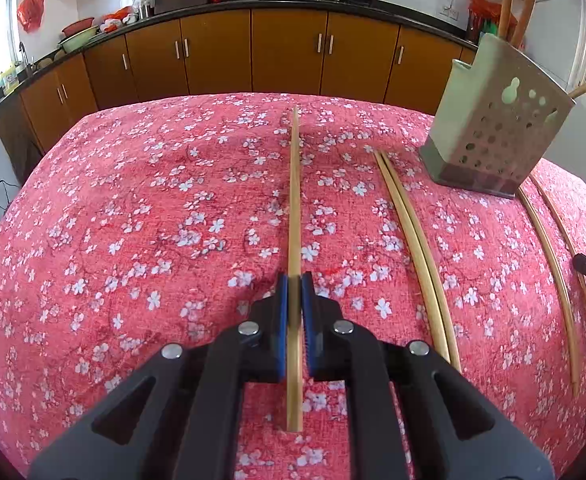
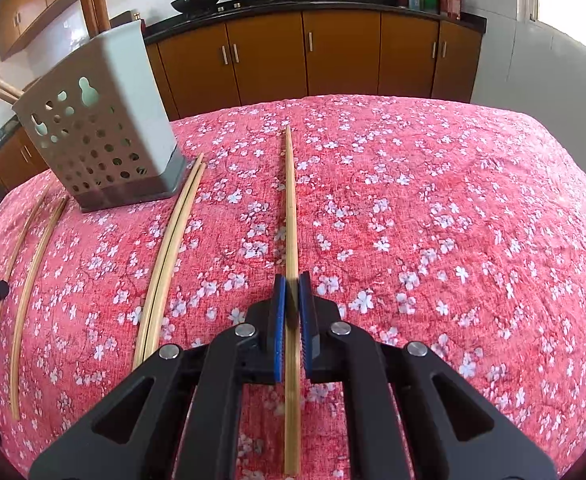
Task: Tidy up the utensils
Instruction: 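Close the right tool on a chopstick while the left tool grasps another chopstick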
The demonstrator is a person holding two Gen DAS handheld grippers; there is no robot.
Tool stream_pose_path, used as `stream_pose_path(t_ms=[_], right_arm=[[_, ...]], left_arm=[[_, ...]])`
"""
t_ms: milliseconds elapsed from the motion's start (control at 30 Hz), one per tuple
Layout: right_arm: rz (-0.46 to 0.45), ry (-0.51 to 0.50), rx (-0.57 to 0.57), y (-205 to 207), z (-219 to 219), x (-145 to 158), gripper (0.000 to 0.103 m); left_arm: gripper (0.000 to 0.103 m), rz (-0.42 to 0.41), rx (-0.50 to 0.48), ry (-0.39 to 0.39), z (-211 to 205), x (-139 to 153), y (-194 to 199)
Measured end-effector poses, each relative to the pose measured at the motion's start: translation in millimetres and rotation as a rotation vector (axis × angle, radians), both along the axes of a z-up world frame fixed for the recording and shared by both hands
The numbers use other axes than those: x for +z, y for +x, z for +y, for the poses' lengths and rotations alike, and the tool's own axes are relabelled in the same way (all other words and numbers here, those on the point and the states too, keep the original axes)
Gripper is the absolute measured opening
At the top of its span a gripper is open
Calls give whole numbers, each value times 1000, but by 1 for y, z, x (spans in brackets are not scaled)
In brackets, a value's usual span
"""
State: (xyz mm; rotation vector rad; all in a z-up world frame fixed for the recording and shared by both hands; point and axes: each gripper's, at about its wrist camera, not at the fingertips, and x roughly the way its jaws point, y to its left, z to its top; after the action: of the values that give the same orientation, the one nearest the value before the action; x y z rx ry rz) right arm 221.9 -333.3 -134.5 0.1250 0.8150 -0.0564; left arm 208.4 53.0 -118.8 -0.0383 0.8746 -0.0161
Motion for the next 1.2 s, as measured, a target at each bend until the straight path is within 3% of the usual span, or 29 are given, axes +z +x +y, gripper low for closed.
stream_pose_path(t_ms=[1200], right_arm=[[1, 1, 0, -3, 0, 0, 8]], left_arm=[[11, 0, 7, -28, -1, 2, -2]])
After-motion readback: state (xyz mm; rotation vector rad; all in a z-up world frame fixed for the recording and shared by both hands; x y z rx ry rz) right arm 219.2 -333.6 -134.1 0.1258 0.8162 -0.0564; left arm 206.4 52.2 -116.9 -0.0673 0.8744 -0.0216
